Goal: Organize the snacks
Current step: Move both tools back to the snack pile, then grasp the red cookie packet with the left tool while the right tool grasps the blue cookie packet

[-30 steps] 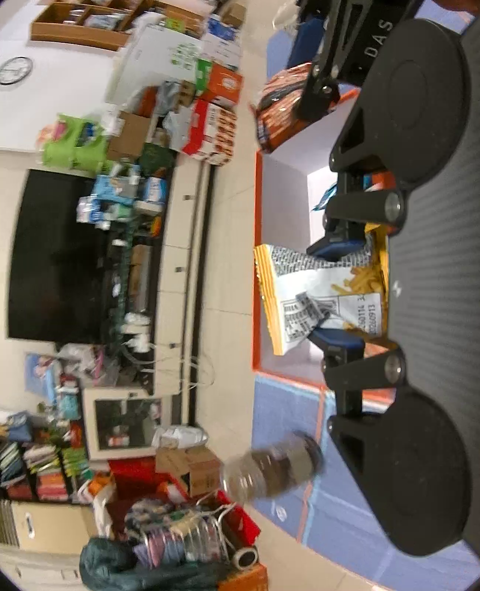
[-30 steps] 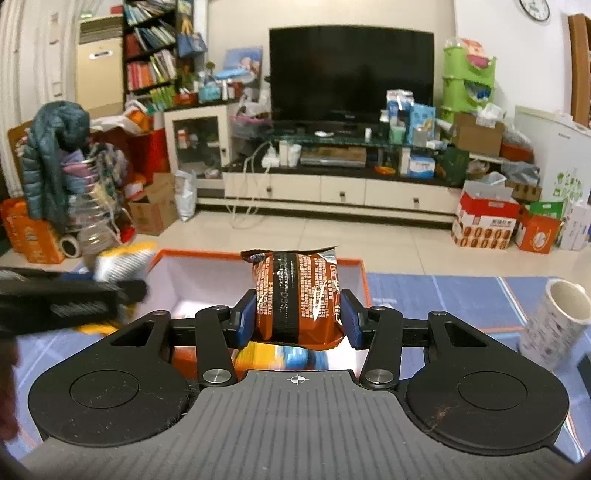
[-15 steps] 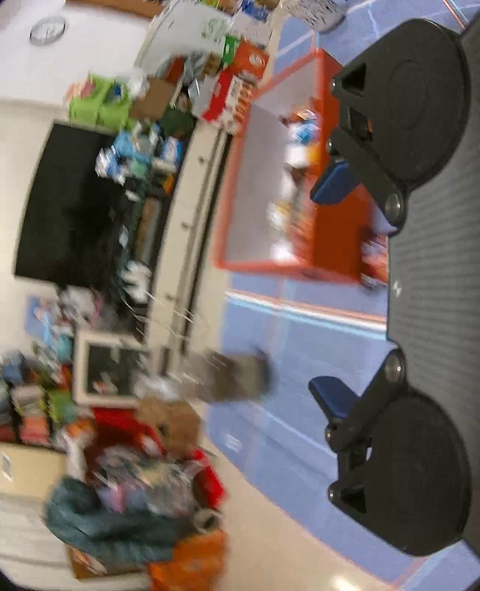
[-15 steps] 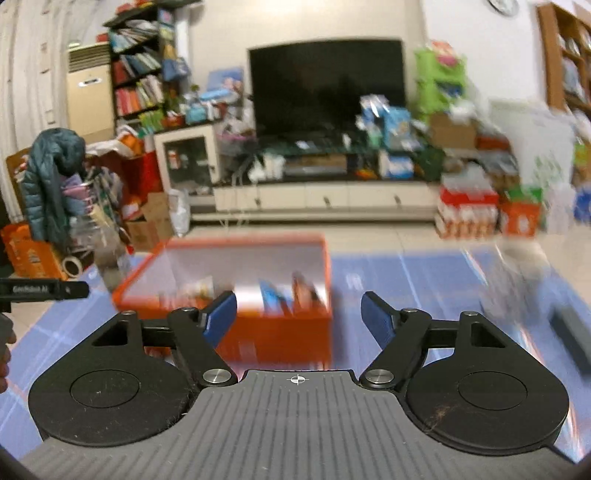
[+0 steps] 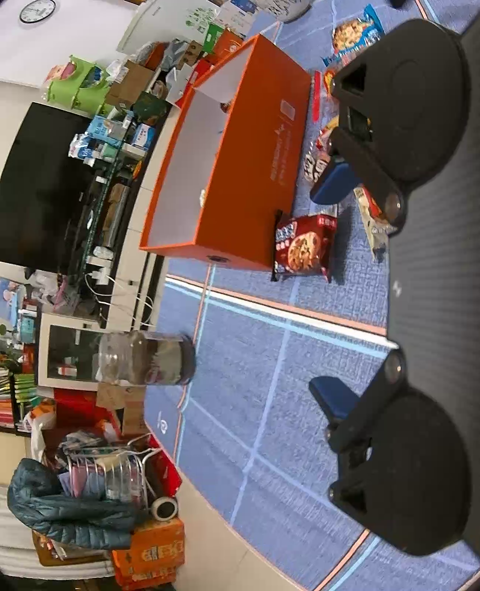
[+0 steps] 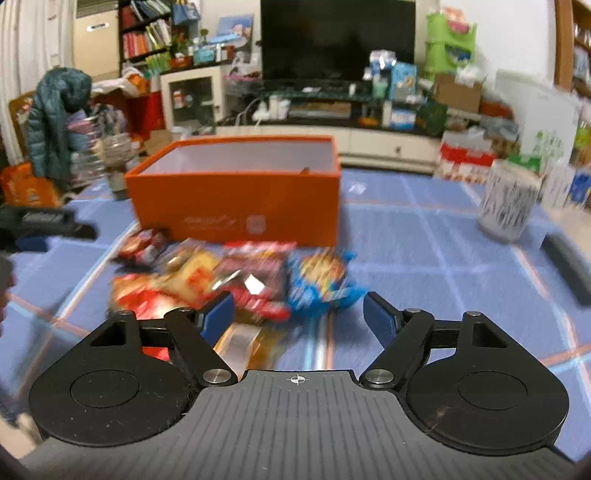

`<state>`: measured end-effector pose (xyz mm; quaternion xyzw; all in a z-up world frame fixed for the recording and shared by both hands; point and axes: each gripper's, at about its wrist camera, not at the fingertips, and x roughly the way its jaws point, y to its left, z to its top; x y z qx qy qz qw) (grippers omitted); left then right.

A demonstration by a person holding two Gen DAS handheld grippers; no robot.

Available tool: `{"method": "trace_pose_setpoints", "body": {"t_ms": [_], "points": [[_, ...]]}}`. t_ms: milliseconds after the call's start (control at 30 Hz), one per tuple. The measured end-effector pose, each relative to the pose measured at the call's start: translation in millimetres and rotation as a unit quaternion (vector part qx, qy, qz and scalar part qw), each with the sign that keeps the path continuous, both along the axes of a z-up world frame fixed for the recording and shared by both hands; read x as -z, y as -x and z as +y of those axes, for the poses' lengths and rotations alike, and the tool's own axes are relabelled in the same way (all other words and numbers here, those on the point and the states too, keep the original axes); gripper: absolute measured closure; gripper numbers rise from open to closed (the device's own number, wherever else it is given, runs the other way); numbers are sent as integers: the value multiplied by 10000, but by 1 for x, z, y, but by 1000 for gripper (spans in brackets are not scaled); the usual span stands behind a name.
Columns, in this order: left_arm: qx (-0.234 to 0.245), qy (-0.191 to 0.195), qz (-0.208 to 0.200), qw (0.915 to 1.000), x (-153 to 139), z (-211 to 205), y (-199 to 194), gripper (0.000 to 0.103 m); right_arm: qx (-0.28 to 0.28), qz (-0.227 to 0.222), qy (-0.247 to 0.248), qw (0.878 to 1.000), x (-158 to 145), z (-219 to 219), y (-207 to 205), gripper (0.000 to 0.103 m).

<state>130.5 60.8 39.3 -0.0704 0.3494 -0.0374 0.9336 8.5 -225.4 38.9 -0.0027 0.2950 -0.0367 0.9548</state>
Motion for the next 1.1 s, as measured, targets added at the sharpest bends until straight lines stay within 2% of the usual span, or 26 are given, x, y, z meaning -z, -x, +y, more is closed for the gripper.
{"method": "trace_pose_setpoints", "body": {"t_ms": [233,333,433,500,733,1000,1100], "points": [[-32,-87,103,9999,11,-2,-11,5,21,213,275,9994,9,-16,-47,34],[-26,-40,130,9999,12,-3,-13,5,58,300,214,9993,15,-22,-65,36],[43,-115,154,9998,13,-8,-13,5,-21,613,234,9978,29,-22,-83,46],[58,-140,158,9998,15,-10,-15,5,-98,790,76,9968,38,-26,-91,54],[102,-66,131,9998,23,-23,-36,5,-55,881,15,9961,42,-31,-91,60],[268,-227,231,9991,37,-49,-60,5,-41,922,-92,9957,41,-39,-83,60],[85,-334,382,9987,42,-52,-67,16,-60,893,-3,9960,40,-40,-79,60]]}}
